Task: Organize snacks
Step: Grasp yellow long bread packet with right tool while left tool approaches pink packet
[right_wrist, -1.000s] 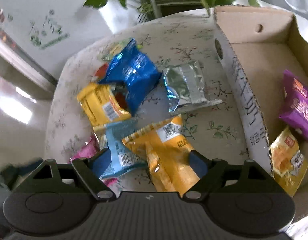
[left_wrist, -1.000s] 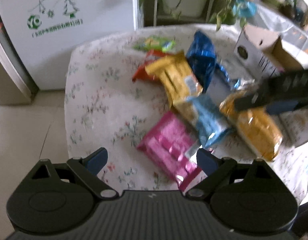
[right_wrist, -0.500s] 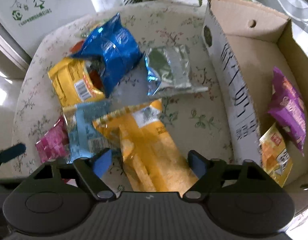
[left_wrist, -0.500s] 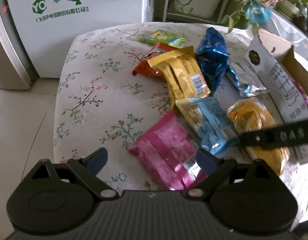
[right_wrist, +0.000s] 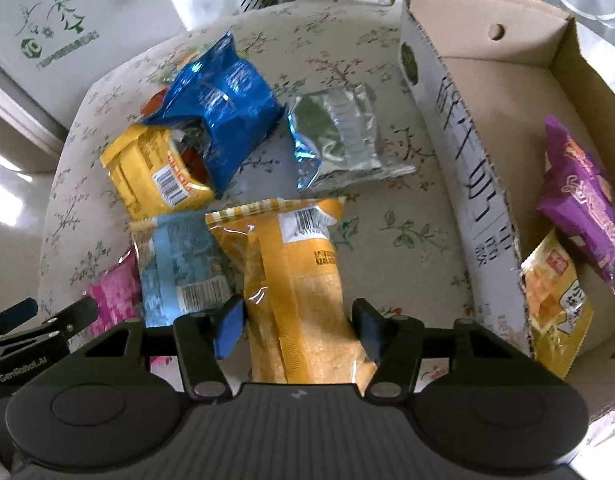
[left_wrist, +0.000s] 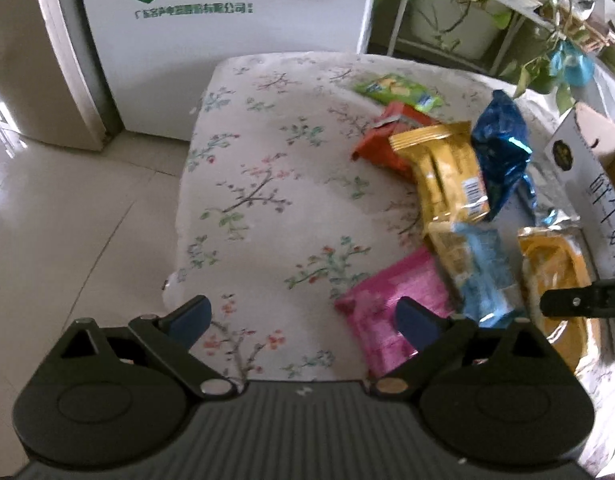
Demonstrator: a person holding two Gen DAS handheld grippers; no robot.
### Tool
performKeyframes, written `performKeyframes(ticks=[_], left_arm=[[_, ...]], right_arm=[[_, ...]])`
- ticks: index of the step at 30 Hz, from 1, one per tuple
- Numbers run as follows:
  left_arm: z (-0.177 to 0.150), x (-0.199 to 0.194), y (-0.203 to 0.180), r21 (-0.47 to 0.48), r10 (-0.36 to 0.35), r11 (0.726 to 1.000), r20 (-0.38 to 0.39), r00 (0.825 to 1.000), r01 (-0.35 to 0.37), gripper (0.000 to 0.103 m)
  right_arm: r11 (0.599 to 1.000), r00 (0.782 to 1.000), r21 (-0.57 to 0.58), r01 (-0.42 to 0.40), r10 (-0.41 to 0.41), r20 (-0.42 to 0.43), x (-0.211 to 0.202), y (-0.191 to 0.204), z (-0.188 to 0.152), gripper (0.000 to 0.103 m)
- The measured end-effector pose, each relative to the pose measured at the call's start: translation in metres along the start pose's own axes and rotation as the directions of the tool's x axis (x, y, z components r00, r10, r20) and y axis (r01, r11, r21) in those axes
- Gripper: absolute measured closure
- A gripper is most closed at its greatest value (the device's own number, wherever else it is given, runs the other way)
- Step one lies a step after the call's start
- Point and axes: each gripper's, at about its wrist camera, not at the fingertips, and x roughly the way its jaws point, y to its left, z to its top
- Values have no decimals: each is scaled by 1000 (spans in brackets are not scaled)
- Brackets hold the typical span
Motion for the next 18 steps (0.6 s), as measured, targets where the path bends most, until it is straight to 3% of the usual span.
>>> performKeyframes(ticks=[5,13,18], left_arm=[[1,7,-22,-7,-2,1000,-27,1000,2,5],[2,15,-38,-54,33,998,-4,999,-33,2],[-11,10,-28,6,85,996,-24,996,-85,1]], right_arm=[[1000,1000,13,-7,7,3,-1,-3,1,38],[1000,1000,18,-14,14,1,-1,-4,1,38],[999,1000,23,-27,27,-6,-2,-6,1,37]])
